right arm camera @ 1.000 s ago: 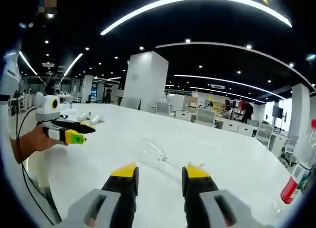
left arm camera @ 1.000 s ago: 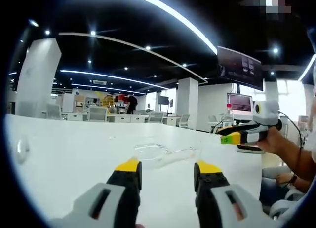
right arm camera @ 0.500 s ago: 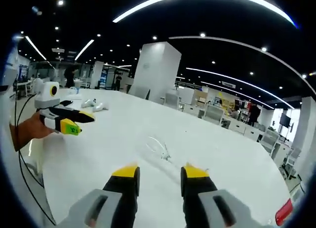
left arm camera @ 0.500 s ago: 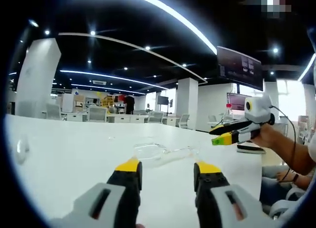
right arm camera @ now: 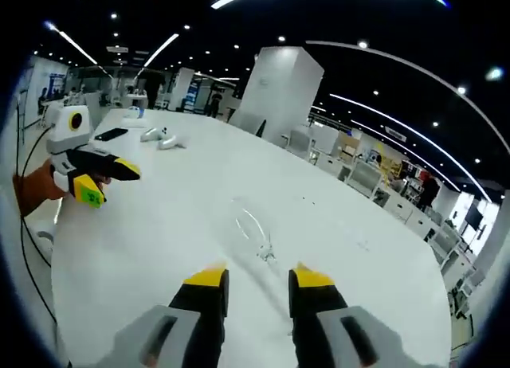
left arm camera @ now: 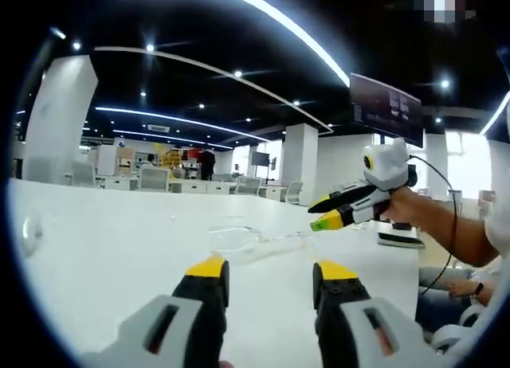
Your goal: Stand the stemmed glass upright on the table place it in front of you
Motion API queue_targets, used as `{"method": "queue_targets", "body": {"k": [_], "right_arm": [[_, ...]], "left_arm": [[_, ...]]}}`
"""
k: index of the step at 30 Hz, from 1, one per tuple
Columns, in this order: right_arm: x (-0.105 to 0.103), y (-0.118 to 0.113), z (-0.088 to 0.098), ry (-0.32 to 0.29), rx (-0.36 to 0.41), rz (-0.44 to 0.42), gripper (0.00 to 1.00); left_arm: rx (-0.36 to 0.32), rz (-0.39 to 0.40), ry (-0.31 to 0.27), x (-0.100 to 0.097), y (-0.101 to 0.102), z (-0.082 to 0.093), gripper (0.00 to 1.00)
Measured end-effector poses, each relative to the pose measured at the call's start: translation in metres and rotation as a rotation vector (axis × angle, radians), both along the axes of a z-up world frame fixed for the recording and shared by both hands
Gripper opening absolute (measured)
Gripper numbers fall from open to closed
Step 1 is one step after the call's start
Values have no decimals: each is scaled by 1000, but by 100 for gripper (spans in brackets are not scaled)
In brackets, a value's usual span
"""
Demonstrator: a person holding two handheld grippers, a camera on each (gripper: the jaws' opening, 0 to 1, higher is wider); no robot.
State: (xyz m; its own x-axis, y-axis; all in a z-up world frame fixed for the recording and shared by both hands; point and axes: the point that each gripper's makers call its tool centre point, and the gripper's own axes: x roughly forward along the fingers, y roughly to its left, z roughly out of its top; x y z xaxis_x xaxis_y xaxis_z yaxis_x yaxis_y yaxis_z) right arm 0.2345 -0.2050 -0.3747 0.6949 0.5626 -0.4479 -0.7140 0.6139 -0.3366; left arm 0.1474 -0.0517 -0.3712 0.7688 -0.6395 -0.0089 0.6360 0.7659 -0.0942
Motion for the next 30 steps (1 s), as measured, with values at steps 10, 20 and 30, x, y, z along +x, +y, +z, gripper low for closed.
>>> {"method": "queue_targets", "body": {"k": [10, 20, 30], "right_arm": [[19, 7, -20, 74, -150, 75, 30], [35, 14, -35, 117, -230, 122, 29], [44, 18, -50, 147, -320, 150, 27]], "left_arm": [[1, -1, -6, -1, 0, 2, 42], [6, 7, -14, -1, 3, 4, 42], [2, 17, -18, 0, 8, 7, 42]]}}
